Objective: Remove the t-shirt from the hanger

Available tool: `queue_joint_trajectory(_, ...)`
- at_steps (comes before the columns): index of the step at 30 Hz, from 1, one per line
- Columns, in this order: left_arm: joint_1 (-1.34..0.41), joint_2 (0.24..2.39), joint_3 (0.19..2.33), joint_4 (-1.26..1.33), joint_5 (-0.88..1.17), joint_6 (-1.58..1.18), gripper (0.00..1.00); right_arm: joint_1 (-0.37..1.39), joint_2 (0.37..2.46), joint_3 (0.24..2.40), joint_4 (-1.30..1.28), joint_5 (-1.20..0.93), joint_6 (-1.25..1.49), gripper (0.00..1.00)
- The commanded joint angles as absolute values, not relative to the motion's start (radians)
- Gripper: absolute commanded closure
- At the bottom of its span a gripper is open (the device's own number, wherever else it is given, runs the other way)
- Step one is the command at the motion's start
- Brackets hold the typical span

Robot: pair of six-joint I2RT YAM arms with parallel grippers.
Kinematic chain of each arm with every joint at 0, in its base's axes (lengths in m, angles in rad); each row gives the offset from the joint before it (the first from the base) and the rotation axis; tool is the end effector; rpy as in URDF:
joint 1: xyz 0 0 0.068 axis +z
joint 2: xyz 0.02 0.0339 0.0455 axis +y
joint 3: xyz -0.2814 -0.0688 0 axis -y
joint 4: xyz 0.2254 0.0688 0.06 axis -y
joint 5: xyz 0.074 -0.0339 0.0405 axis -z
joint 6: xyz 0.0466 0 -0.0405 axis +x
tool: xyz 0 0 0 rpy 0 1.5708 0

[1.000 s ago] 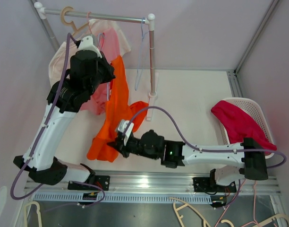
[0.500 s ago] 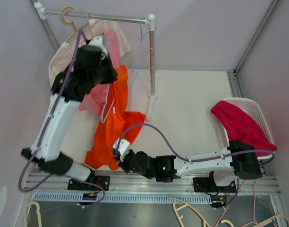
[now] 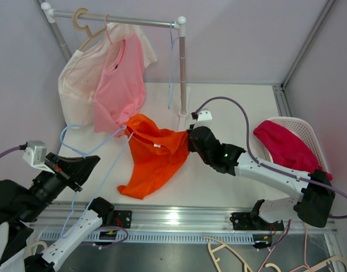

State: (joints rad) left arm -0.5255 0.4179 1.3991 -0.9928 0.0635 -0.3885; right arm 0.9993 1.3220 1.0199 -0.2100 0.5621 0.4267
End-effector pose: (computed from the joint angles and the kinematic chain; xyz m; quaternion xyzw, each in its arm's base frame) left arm -0.0371 0.0181 0.4470 0.0709 0.7076 -0.3303 0.6206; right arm 0.1738 0.2243 0.3209 -0.0998 0.8351 0.1363 0.5236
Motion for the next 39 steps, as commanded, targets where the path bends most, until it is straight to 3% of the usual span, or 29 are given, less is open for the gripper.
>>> queue_joint_trajectory(1, -0.529, 0.411, 1.365, -0.992, 0.14, -0.348, 0.99, 0.985, 1.198, 1.064, -0.241, 0.624, 0.41, 1.0)
queue_joint_trajectory(8, -0.529, 0.212, 1.327, -0.936, 0.227, -0.302, 0.99, 0.772, 1.164, 1.365, -0.48, 0.608, 0.334, 1.0)
queue_joint_trajectory(15, -0.528, 0.308, 1.401, -1.111, 0.319, -0.288, 0.99, 0.673, 1.157, 1.252, -0.454, 0.485, 0.368, 1.0)
queue_joint_trajectory(23, -0.529, 0.153, 1.284, -0.934, 0.242, -0.31, 0.99, 0.657, 1.115, 1.288, -0.466, 0.488, 0.344, 1.0)
queue_joint_trajectory(30, -0.528, 0.167, 1.137, -0.908, 0.177, -0.334, 0.99, 0.414, 1.267, 1.809, -0.361, 0.33, 0.097, 1.0)
queue_joint_trajectory(39, -0.528, 0.32, 1.123, -0.996, -0.119, -0.413, 0.99, 0.194, 1.42, 2.347, -0.208, 0.645, -0.077, 1.0)
